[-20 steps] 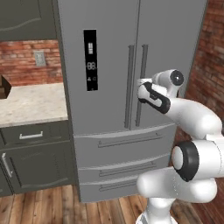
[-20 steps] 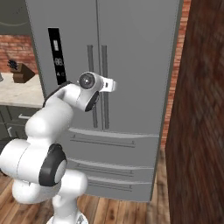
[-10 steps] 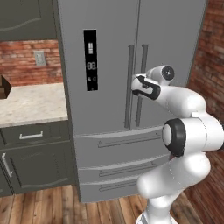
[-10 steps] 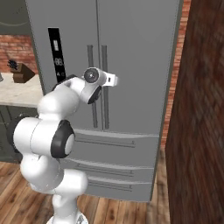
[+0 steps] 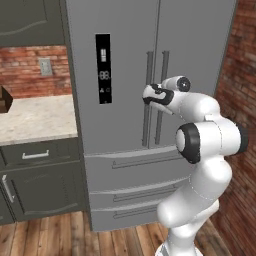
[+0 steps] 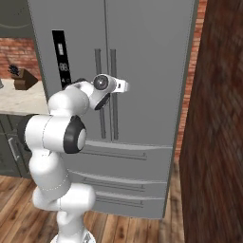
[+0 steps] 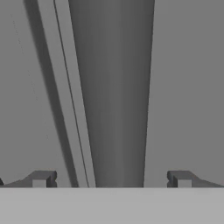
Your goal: Place one of the steaks on the plate and the other in the bowl. Then place the bowl in the fridge.
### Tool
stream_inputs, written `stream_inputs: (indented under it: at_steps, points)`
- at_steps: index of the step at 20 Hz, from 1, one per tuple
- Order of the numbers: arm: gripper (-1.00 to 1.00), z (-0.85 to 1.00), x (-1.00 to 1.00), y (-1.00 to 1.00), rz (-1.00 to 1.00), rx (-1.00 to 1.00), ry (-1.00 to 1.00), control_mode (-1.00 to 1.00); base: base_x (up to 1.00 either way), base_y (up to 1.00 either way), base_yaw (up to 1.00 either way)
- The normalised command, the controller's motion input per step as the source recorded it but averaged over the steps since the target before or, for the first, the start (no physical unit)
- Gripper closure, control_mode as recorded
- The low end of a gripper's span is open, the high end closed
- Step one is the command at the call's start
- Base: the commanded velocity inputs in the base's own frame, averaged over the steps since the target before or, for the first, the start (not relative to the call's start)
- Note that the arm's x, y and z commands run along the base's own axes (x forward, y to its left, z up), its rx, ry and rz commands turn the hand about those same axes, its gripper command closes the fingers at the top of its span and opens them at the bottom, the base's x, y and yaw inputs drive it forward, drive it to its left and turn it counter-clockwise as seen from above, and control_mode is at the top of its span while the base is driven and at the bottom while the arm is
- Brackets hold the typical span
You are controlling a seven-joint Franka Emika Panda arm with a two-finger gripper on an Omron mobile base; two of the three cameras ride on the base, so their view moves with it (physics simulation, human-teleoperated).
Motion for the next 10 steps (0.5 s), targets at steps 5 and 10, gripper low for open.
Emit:
stream_inputs:
  at_steps: [5,10]
  points:
    - [-1.0,-0.24,0.43,-0.14,0.0,0.0,-0.05,-1.0,0.0,0.0,0.0]
    - [-1.0,-0.26,0.5,-0.09,0.0,0.0,-0.03,-1.0,0.0,0.0,0.0]
